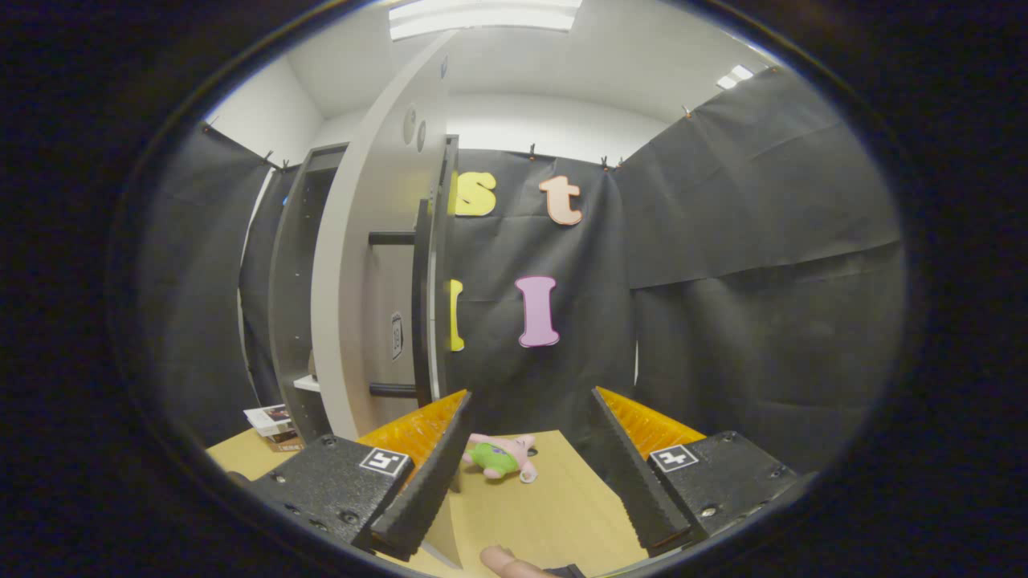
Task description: Open the shoe cabinet door, grab the shoes and put them into the shoe cabinet, then close the shoe cabinet door.
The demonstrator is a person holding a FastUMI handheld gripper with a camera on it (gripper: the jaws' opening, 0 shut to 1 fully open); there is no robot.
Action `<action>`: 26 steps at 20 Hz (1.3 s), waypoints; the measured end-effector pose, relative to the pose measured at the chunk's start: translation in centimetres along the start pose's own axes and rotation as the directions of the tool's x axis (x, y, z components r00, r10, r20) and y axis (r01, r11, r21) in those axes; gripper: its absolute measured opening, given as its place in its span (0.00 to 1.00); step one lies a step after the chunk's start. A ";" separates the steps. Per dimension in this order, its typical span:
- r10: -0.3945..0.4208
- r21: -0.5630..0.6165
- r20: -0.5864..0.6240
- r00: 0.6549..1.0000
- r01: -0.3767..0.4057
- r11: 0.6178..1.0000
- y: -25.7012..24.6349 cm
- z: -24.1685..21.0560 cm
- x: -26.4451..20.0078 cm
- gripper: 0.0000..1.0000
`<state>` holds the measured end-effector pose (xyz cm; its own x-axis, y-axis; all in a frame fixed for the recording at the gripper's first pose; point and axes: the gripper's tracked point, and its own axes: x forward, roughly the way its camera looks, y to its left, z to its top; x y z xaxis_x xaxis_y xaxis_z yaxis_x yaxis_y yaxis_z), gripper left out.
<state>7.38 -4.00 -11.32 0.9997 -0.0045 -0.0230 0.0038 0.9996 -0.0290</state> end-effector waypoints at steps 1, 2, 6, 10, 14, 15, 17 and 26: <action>0.004 0.010 -0.007 1.000 -0.004 1.000 0.5 -0.1 -0.1 0.94; 0.002 0.008 -0.010 1.000 -0.002 1.000 0.9 0.0 -0.4 0.94; -0.034 -0.040 0.014 0.999 0.035 0.999 2.6 0.2 -1.1 0.94; 0.037 -0.015 0.016 0.999 -0.037 0.999 6.8 -0.1 -1.7 0.94; 0.135 0.041 -0.011 0.991 -0.134 0.990 11.5 -0.7 -1.5 0.94; 0.151 0.045 -0.014 0.988 -0.151 0.988 12.6 -0.8 -1.5 0.94; 0.179 0.047 -0.028 0.983 -0.178 0.983 15.0 -1.1 -1.3 0.94; 0.317 0.037 -0.019 0.948 -0.316 0.948 28.5 -3.3 -1.2 0.98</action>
<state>6.19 24.38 -15.40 0.9489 0.3118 -0.0496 -0.3114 0.9501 0.0166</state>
